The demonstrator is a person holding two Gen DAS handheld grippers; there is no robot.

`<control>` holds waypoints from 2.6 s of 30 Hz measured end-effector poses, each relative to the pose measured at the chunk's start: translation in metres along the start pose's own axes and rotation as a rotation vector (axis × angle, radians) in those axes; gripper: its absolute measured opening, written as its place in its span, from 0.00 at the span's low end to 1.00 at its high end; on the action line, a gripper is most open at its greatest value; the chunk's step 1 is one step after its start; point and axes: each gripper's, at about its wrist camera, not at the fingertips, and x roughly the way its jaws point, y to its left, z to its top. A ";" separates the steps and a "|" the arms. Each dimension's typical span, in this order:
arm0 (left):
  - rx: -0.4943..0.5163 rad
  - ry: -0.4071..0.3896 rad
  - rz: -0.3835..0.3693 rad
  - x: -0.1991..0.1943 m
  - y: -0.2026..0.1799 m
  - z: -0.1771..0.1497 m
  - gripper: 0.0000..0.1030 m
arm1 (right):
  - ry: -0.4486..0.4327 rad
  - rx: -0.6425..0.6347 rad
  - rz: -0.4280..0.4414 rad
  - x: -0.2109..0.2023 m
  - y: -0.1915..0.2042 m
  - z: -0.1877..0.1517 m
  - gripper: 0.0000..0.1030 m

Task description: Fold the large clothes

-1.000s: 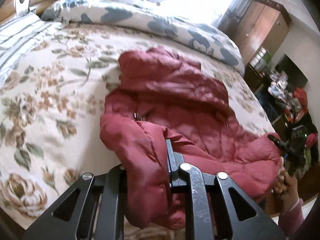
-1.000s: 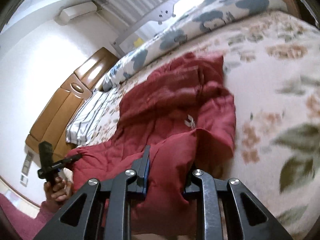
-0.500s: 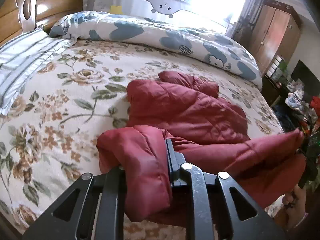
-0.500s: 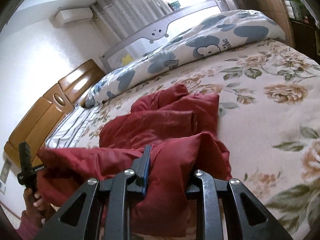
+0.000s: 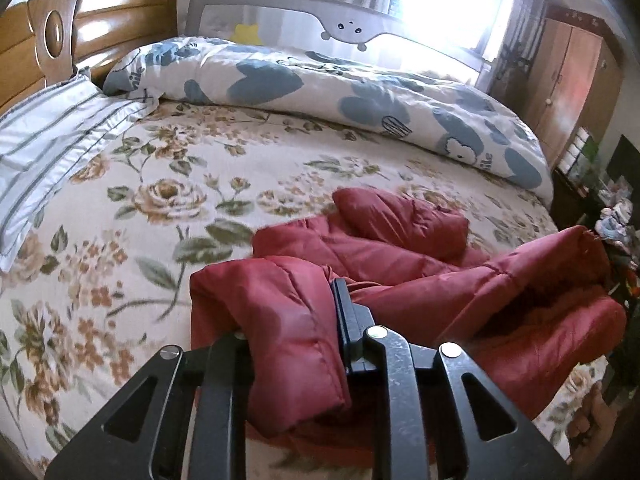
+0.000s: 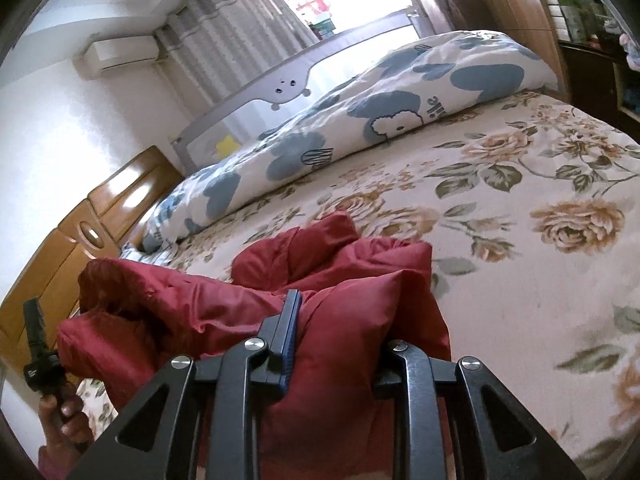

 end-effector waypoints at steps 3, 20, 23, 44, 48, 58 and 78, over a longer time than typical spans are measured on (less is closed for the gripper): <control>-0.004 0.005 0.017 0.019 -0.001 0.011 0.19 | -0.002 0.015 -0.026 0.014 -0.007 0.009 0.23; -0.017 0.116 0.118 0.147 -0.005 0.038 0.23 | 0.067 0.037 -0.152 0.130 -0.037 0.020 0.23; -0.027 0.138 0.124 0.164 -0.005 0.036 0.24 | 0.064 0.065 -0.153 0.143 -0.045 0.016 0.23; 0.068 0.036 -0.077 0.043 -0.038 -0.010 0.42 | 0.060 0.089 -0.177 0.166 -0.055 0.014 0.23; 0.201 0.164 -0.052 0.077 -0.075 -0.036 0.44 | 0.064 0.065 -0.192 0.167 -0.050 0.016 0.24; 0.228 0.189 0.104 0.131 -0.084 -0.028 0.50 | -0.032 0.010 -0.101 0.084 -0.013 0.032 0.66; 0.099 0.197 0.182 0.160 -0.025 -0.001 0.73 | 0.293 -0.193 -0.174 0.189 -0.004 -0.002 0.87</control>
